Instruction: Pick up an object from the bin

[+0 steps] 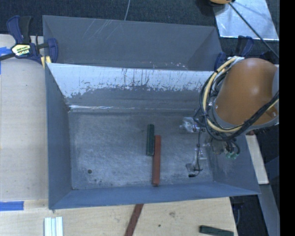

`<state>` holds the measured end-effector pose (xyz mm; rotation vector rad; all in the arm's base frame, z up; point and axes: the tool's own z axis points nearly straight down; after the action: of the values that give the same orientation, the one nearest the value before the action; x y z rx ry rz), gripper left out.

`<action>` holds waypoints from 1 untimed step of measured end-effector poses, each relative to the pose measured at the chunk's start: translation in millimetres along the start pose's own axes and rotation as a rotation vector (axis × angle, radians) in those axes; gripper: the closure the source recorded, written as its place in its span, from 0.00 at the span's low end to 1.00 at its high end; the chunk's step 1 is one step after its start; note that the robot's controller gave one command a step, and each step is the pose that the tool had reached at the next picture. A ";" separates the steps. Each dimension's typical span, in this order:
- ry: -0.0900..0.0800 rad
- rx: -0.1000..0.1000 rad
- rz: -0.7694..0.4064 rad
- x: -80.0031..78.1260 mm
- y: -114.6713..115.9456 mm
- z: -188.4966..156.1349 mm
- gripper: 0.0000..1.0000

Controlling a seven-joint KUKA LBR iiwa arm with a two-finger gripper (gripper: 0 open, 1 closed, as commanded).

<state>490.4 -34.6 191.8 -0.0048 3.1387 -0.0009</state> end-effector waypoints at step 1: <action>0.000 0.000 0.000 0.0 0.0 0.0 0.00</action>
Offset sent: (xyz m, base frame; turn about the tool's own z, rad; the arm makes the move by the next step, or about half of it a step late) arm 0.0074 0.0682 -0.0672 -0.3785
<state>490.4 -34.6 191.8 -0.0052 3.1387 -0.0009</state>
